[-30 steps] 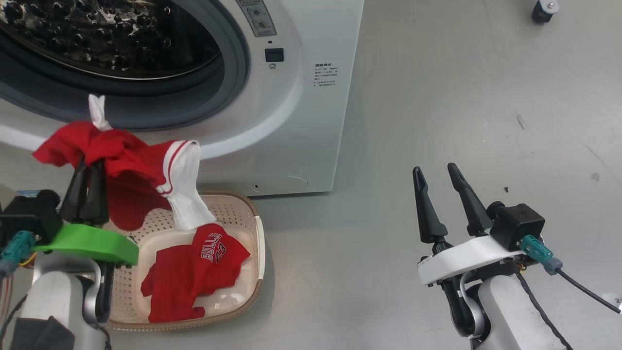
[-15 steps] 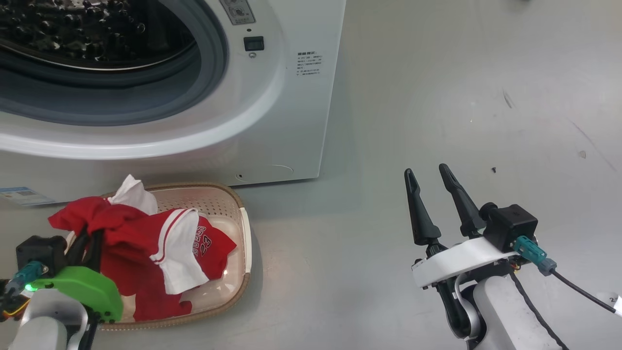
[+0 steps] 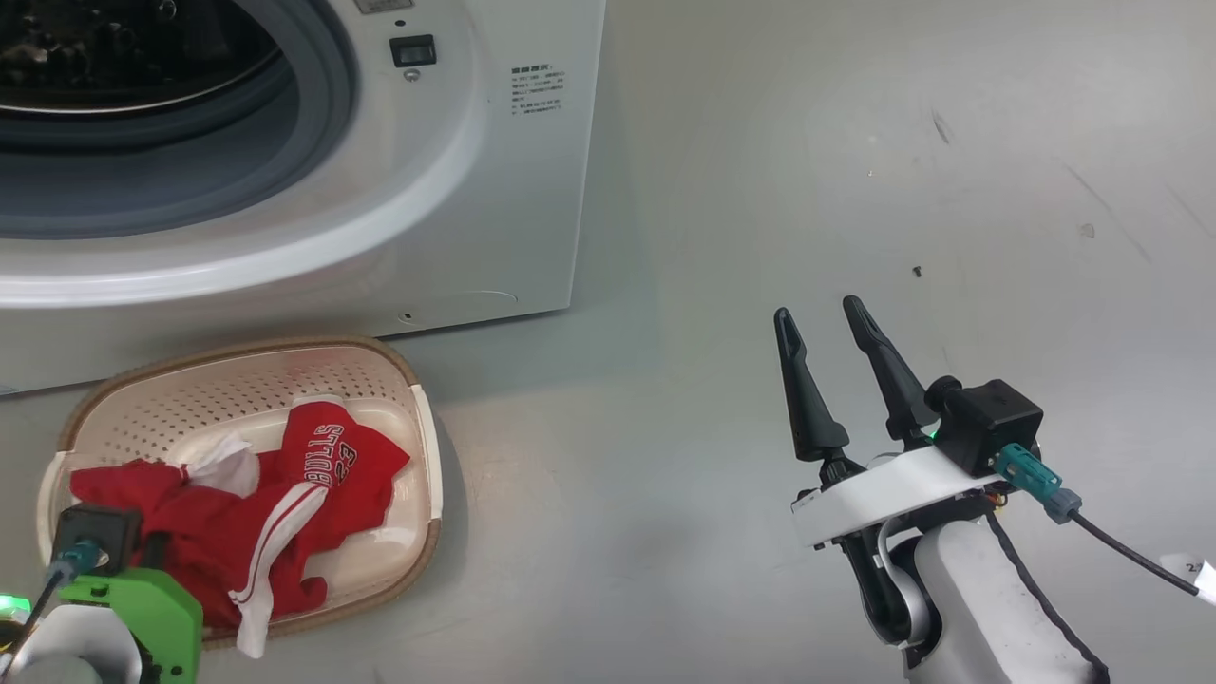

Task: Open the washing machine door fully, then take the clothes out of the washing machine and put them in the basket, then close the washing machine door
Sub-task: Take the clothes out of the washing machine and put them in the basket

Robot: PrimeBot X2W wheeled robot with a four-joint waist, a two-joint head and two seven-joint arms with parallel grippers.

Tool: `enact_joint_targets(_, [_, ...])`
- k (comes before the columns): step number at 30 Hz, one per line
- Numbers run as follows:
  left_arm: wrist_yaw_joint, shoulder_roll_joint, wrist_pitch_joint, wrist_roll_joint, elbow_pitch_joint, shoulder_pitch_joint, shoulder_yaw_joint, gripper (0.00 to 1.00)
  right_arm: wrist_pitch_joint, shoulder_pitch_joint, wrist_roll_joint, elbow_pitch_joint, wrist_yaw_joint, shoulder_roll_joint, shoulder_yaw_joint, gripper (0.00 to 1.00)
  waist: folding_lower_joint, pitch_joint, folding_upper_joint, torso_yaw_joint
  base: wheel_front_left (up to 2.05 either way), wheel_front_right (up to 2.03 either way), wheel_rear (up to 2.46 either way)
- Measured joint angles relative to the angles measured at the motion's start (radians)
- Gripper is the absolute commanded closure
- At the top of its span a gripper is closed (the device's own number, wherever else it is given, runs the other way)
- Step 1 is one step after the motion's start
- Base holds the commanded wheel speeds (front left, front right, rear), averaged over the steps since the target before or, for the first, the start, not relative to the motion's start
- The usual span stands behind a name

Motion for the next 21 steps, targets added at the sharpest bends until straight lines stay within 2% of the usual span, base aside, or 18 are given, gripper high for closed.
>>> enact_joint_targets(11, [0.000,-0.053,0.032,-0.014,0.112,-0.094,-0.018,1.00,0.000,-0.026,0.001,-0.017,-0.003,0.000,0.023,0.00,0.0000,0.067,0.0000,-0.063,0.00,0.00,0.00])
enact_joint_targets(21, [0.000,-0.054,0.025,-0.034,0.183,-0.215,0.010,1.00,0.000,-0.045,0.006,-0.044,-0.012,0.000,0.037,0.00,0.0000,0.147,0.0000,-0.127,0.00,0.00,0.00])
